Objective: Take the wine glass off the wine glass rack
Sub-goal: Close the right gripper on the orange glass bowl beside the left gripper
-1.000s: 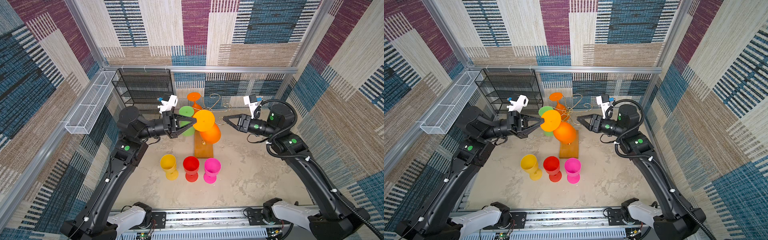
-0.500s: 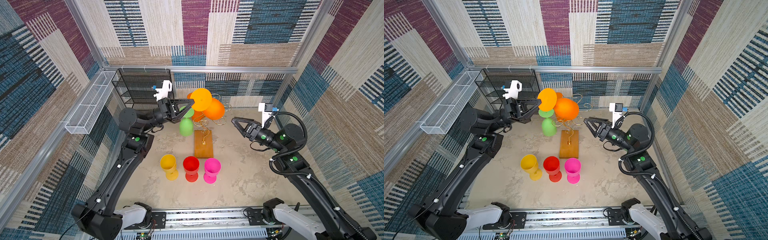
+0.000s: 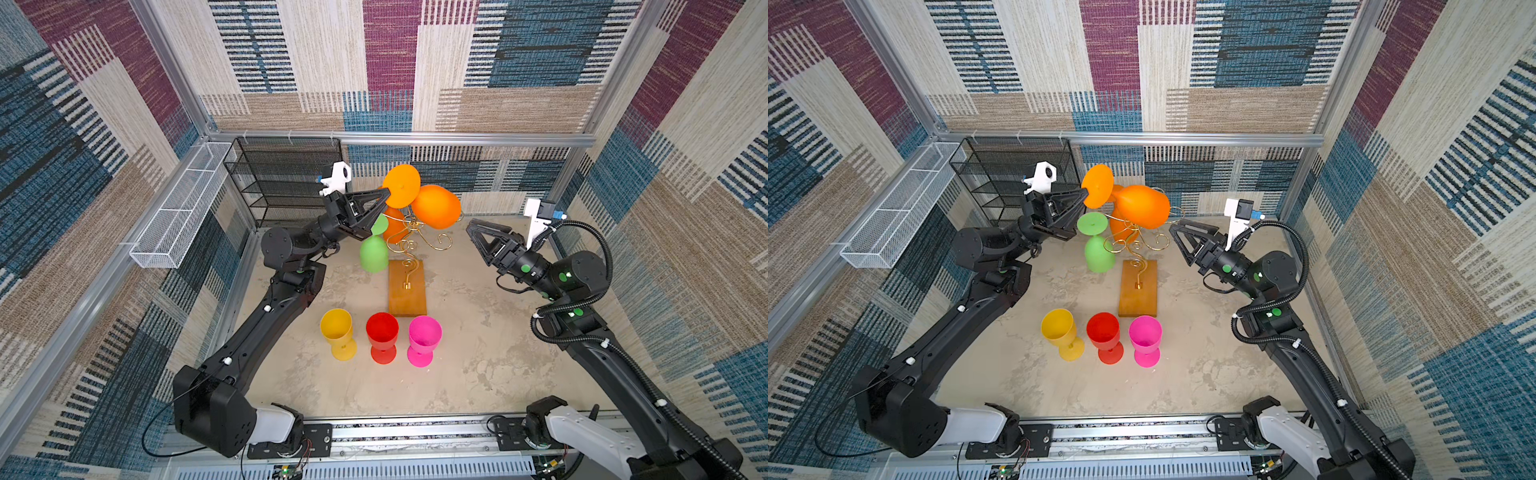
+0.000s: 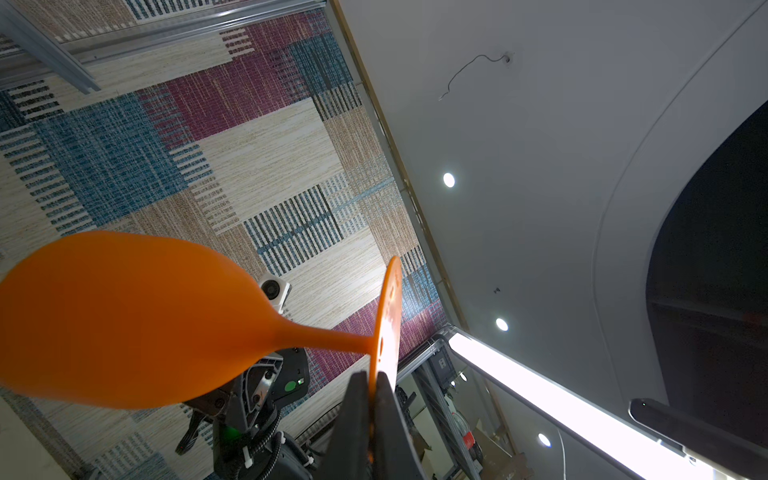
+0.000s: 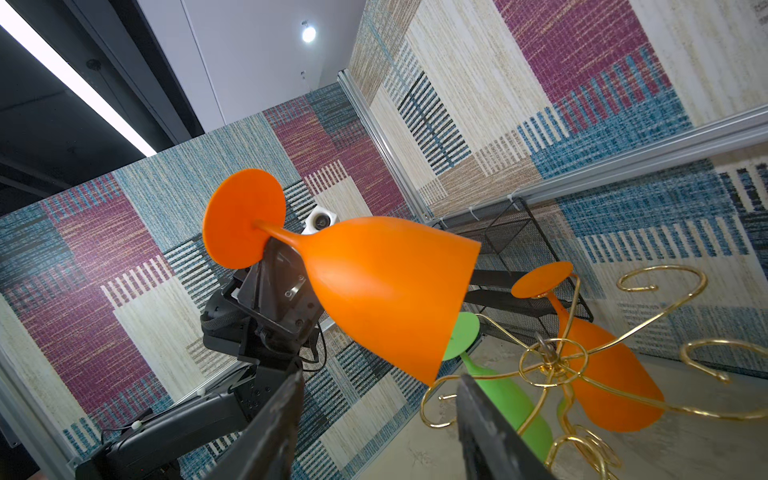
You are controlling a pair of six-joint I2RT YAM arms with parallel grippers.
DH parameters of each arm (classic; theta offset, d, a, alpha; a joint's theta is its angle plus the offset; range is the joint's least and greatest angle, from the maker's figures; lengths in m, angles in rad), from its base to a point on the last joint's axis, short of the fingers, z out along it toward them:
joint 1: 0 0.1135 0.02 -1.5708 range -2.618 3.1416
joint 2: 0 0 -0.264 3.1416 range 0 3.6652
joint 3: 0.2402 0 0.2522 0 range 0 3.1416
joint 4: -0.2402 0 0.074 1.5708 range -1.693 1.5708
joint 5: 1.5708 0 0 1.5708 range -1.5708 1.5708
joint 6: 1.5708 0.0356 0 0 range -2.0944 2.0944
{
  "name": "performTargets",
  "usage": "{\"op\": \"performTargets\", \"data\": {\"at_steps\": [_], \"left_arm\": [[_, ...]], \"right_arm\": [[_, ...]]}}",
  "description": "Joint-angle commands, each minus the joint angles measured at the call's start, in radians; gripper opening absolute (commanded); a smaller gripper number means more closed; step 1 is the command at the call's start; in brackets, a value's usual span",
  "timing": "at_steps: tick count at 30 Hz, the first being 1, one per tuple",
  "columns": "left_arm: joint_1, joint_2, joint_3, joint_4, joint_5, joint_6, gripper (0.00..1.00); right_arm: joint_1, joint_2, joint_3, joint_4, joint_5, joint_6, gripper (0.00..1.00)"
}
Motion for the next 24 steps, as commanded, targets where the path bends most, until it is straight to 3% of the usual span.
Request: {"op": "performTargets", "data": {"at_steps": [1,24], "left_arm": [[-0.007,-0.005,-0.023,0.098,-0.037,-0.043,0.00],[-0.033,0.057,-0.072,0.234,-0.111,-0.128,0.00]], "right_arm": [[-0.002,0.027,0.012,0.077,0.013,-0.005,0.60],[-0.018,0.162,0.023,0.278,-0.100,0.132,0.58]]}}
